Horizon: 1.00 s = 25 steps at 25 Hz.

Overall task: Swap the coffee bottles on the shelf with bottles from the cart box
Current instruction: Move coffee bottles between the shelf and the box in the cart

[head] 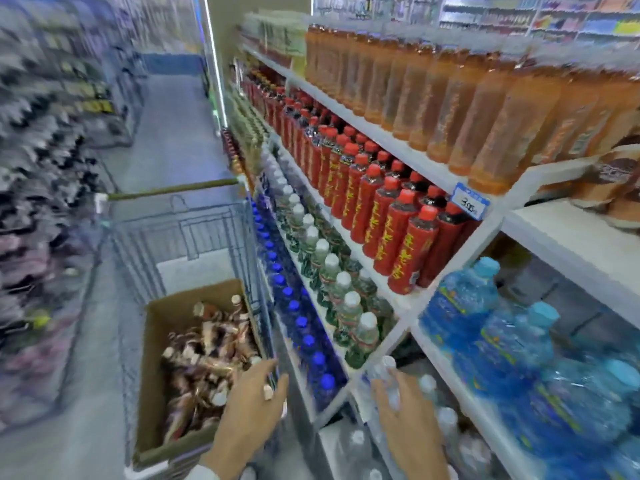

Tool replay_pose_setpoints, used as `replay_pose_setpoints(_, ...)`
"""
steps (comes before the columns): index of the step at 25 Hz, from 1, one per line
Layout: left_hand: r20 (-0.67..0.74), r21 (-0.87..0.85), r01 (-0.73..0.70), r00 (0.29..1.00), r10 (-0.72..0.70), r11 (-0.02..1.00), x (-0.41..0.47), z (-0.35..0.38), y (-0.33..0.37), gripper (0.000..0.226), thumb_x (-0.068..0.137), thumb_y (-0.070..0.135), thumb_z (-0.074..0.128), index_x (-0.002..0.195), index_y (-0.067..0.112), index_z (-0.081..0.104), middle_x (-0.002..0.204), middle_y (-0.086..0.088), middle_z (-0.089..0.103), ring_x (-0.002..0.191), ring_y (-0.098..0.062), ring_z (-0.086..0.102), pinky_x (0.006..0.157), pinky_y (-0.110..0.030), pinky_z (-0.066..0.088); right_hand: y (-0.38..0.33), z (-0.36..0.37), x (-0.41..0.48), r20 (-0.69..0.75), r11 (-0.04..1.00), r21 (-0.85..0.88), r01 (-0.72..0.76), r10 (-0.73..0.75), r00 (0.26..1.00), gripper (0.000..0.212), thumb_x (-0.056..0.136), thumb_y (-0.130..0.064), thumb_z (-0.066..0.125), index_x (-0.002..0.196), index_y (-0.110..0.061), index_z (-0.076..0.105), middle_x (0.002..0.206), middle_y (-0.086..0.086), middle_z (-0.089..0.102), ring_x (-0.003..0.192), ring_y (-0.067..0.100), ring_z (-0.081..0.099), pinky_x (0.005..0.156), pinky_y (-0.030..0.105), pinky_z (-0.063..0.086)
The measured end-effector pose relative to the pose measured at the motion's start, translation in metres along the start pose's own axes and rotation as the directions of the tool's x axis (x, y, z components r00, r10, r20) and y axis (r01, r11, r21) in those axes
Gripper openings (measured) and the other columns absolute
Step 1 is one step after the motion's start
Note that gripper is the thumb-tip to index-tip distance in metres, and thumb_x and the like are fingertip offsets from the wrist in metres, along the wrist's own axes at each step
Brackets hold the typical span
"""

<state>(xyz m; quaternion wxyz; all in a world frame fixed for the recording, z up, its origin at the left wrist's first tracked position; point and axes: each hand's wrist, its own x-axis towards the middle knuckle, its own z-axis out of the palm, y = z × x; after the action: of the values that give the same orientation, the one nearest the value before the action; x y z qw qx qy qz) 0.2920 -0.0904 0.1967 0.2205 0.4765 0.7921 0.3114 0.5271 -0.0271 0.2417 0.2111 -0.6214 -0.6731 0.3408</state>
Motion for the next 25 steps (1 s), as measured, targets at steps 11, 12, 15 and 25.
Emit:
replay_pose_setpoints(11,0.046,-0.18,0.469,0.882,-0.469,0.864,0.061,-0.035,-0.17,0.04,0.098,0.043,0.058,0.133,0.023,0.06,0.129,0.01,0.064,0.118,-0.01,0.058,0.099,-0.027,0.047,-0.045,0.179,0.052,0.15,0.987,-0.068,-0.148,0.157,0.976,0.037,0.081,-0.042,0.075,0.113,-0.025,0.071,0.11,0.009,0.072,0.105,0.031,0.068,0.092,0.039,0.049)
replay_pose_setpoints(12,0.075,-0.217,0.517,0.854,-0.514,0.828,0.07,-0.035,-0.181,0.036,0.098,0.042,0.059,0.129,0.023,0.061,0.123,0.01,0.065,0.115,-0.012,0.06,0.098,-0.028,0.047,-0.055,0.185,0.057,0.162,0.988,-0.077,-0.132,0.143,0.976,0.046,0.081,-0.049,0.068,0.115,-0.019,0.071,0.113,0.009,0.071,0.108,0.031,0.067,0.093,0.037,0.047)
replay_pose_setpoints(15,0.147,-0.331,0.64,0.761,-0.632,0.694,0.102,-0.027,-0.207,0.036,0.095,0.041,0.064,0.123,0.019,0.063,0.114,0.006,0.066,0.114,-0.019,0.062,0.102,-0.036,0.048,-0.089,0.198,0.068,0.281,0.979,-0.148,-0.139,0.176,0.943,0.042,0.092,-0.048,0.062,0.128,-0.028,0.061,0.123,-0.01,0.058,0.124,0.021,0.055,0.101,0.035,0.041)
replay_pose_setpoints(25,0.067,-0.554,0.747,0.48,-0.874,0.368,0.245,-0.002,-0.292,0.04,0.095,0.034,0.065,0.127,0.01,0.061,0.119,-0.005,0.064,0.116,-0.028,0.059,0.097,-0.03,0.046,-0.105,0.257,0.11,0.439,0.976,-0.218,-0.016,0.113,0.891,0.026,0.092,-0.047,0.062,0.108,-0.057,0.044,0.112,-0.028,0.05,0.099,-0.004,0.044,0.077,0.008,0.032)
